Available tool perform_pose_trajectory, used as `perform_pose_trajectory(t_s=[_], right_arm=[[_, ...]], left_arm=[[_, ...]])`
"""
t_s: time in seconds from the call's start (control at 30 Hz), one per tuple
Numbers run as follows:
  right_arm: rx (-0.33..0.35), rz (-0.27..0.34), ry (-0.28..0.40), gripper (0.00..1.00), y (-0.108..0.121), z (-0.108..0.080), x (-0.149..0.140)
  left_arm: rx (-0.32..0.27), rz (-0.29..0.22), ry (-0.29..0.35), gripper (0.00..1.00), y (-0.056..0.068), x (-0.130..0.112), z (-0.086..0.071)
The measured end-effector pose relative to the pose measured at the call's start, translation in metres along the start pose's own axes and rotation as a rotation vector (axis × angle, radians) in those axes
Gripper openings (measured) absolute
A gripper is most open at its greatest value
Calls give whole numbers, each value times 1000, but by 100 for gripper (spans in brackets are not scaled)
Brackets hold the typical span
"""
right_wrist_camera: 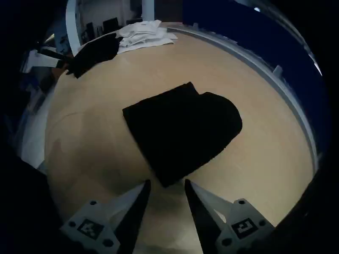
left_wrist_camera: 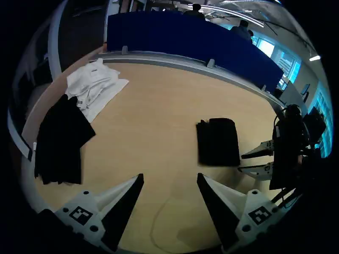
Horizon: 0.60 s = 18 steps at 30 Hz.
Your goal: Fold towel
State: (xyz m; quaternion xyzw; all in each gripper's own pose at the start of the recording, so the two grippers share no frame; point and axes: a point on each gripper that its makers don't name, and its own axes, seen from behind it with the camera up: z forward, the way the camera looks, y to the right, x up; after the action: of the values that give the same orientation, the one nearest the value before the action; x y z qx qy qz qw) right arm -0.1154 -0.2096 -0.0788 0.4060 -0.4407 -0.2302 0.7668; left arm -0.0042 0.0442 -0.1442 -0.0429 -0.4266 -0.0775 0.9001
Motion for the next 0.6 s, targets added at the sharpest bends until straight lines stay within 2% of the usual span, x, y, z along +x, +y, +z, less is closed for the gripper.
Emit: perform_pose_trajectory(t_s=[0.13, 0.6], right_arm=[[2, 12, -1, 48, 0, 2, -2], [-2, 37, 0, 21, 2, 6, -3]], left_arm=[[1, 0, -1, 93, 0, 0, 1], [-1, 2, -3, 93, 1, 1, 5]])
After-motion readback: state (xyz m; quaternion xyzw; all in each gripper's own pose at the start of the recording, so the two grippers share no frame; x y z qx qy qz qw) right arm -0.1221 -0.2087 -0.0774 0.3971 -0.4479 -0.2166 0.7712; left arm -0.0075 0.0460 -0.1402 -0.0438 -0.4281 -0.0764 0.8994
